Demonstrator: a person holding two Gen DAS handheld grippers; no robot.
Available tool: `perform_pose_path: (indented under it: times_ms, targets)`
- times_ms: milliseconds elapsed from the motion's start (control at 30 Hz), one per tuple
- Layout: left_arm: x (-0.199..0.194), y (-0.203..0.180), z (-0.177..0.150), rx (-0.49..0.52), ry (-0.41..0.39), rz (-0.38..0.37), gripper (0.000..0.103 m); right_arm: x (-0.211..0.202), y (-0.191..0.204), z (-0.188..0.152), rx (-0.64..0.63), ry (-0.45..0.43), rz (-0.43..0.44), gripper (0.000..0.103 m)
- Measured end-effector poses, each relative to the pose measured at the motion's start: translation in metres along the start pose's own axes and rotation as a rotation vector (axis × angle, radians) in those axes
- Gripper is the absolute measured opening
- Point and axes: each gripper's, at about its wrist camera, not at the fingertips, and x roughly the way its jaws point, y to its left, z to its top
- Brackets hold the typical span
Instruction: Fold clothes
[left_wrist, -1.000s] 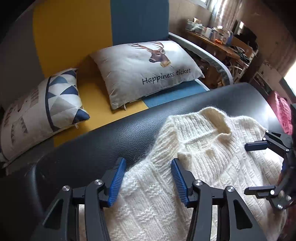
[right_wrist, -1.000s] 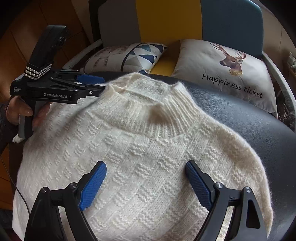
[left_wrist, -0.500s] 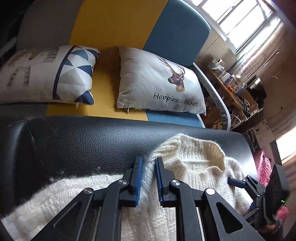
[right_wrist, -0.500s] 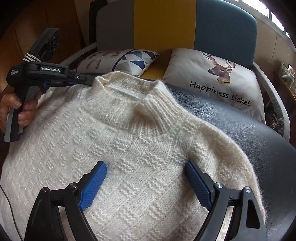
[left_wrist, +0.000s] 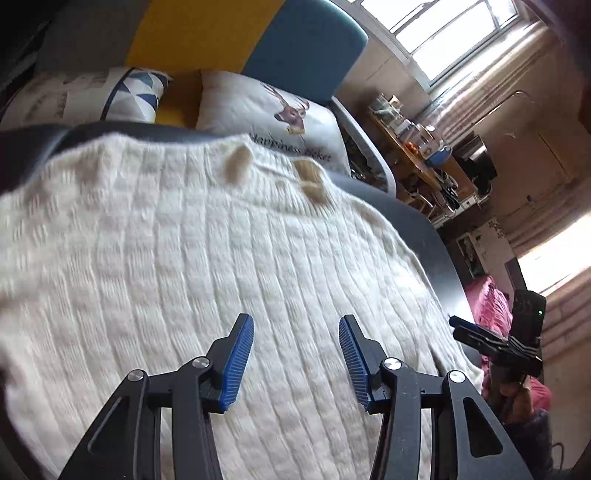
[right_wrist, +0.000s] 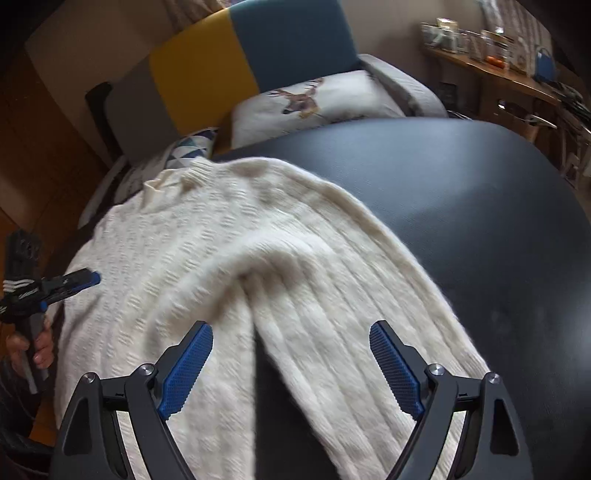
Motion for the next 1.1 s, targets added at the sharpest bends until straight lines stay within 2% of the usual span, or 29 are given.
perform_pose_path:
  times_ms: [200, 300, 367, 467, 500, 700, 767, 800, 867, 933, 1067, 1100]
  targets:
    - [-0.011, -0.015, -0.062, -0.048, 0.057, -0.022, 0.049, -0.020, -0.050, -0.035, 0.153, -0.025, -0.069, 0.089]
    - [-0.018, -0.023, -0.079, -0.055, 0.071, -0.039, 0.049, -0.016, -0.058, -0.045, 0.145, -0.006, -0.151, 0.089]
    - [-0.019, -0.034, -0.089, -0.033, 0.087, -0.045, 0.050, -0.012, -0.058, -0.048, 0.112, 0.000, -0.169, 0.089]
    - [-0.017, -0.048, -0.102, -0.001, 0.113, -0.052, 0.050, -0.001, -0.054, -0.048, -0.004, 0.030, -0.290, 0.090]
    - [-0.015, -0.051, -0.106, -0.002, 0.122, -0.053, 0.050, 0.002, -0.053, -0.047, -0.044, 0.037, -0.324, 0.094]
    - [-0.016, -0.058, -0.117, 0.006, 0.139, -0.048, 0.052, -0.002, -0.071, -0.034, 0.035, 0.028, -0.331, 0.094]
    - [-0.020, -0.056, -0.117, 0.012, 0.141, -0.045, 0.052, -0.015, -0.067, -0.035, 0.094, -0.009, -0.253, 0.094]
    - [-0.022, -0.055, -0.118, 0.015, 0.141, -0.043, 0.052, -0.026, -0.061, -0.038, 0.111, -0.048, -0.166, 0.094]
    - [-0.024, -0.051, -0.121, 0.014, 0.140, -0.046, 0.052, -0.037, -0.044, -0.044, 0.112, -0.062, 0.038, 0.094]
    - [-0.026, -0.048, -0.124, 0.007, 0.135, -0.054, 0.052, -0.040, -0.024, -0.051, 0.097, -0.042, 0.224, 0.094]
    - [-0.027, -0.043, -0.125, -0.017, 0.127, -0.072, 0.052, -0.020, 0.020, -0.067, 0.019, 0.033, 0.295, 0.089]
    - [-0.028, -0.042, -0.126, -0.025, 0.126, -0.077, 0.052, -0.015, 0.022, -0.067, 0.022, 0.041, 0.285, 0.080]
